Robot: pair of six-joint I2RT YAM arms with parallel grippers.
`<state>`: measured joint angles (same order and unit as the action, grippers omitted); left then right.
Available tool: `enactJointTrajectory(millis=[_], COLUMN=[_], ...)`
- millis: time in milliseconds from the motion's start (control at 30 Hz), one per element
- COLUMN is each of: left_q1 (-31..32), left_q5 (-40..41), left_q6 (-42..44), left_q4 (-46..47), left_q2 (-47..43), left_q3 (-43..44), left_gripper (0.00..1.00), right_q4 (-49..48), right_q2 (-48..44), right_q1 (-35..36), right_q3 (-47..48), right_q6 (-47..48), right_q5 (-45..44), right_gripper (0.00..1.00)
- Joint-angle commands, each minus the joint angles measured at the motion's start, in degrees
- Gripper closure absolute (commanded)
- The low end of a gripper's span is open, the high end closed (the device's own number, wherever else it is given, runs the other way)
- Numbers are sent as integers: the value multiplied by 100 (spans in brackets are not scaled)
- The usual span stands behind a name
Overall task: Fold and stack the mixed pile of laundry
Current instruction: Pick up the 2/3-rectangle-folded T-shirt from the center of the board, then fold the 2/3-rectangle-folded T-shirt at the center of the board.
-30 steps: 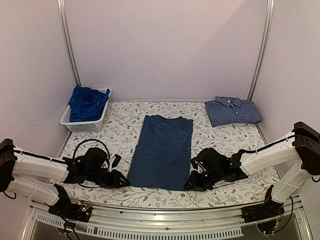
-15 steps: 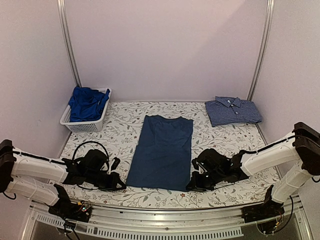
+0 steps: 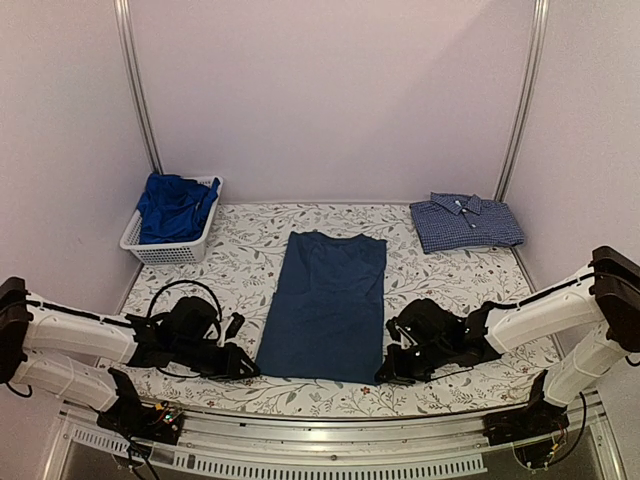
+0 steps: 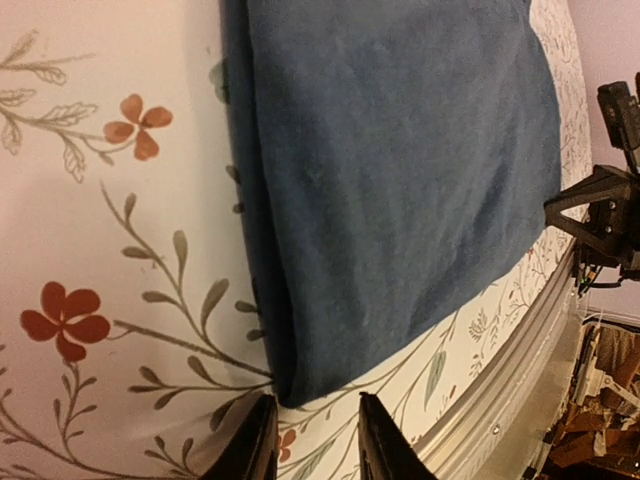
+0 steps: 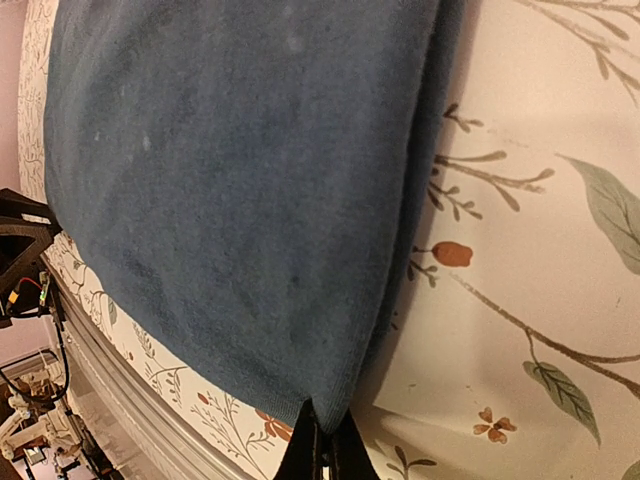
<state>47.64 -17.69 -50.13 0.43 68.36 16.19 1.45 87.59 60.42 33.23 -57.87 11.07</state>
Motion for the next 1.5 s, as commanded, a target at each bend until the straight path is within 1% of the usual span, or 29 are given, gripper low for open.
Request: enactJointTrajectory(millis=[0, 67, 200, 233, 267, 467, 567, 633, 767, 867, 1000, 1167, 1300, 1400, 1467], left_q1=[62, 64, 90, 121, 167, 621, 781, 771, 419, -54, -606, -1191, -1639, -1826, -1916], left_q5=[132, 142, 46, 46, 42, 121, 303, 579, 857, 736, 742, 672, 599, 501, 453], left_q6=[194, 239, 311, 288, 252, -19, -91, 83, 429, 722, 1212, 1644, 1948, 2096, 2163], left_q4=[-163, -134, -135, -140, -171, -634, -987, -1247, -1684, -1559, -1521, -1294, -1080, -887, -807], left_q2=[444, 605, 713, 672, 618, 158, -89, -173, -82, 105, 780, 1558, 2319, 2972, 3447], left_q3=[47, 96, 165, 170, 174, 278, 531, 826, 1592, 1930, 2607, 3420, 4106, 4685, 5018], left_gripper=[72, 76, 92, 98, 100, 100, 100, 100, 100, 100, 100, 100, 100, 100, 100], right_q4=[636, 653, 687, 694, 702, 918, 1077, 1342, 1478, 1535, 1627, 1811, 1877, 1869, 1849], right_q2=[100, 85, 50, 35, 2, -352, -640, -778, -1090, -1274, -914, -104, 792, 1438, 2107], right_q1=[49, 48, 48, 48, 55, 217, 250, 143, -362, -917, -1620, -2349, -2855, -3117, -3269], right_q3=[-237, -243, -239, -246, -254, -271, -127, 90, 149, 310, 958, 2122, 3134, 3888, 4366], right_q6=[19, 24, 21, 21, 6, -91, -156, -73, 101, 431, 1206, 2188, 2894, 3219, 3443], right_q5=[-8, -11, -26, -22, -7, 4, -40, -169, -193, -154, -65, 31, 177, 291, 429], right_gripper=[100, 100, 100, 100, 100, 100, 100, 100, 100, 100, 100, 100, 100, 100, 100])
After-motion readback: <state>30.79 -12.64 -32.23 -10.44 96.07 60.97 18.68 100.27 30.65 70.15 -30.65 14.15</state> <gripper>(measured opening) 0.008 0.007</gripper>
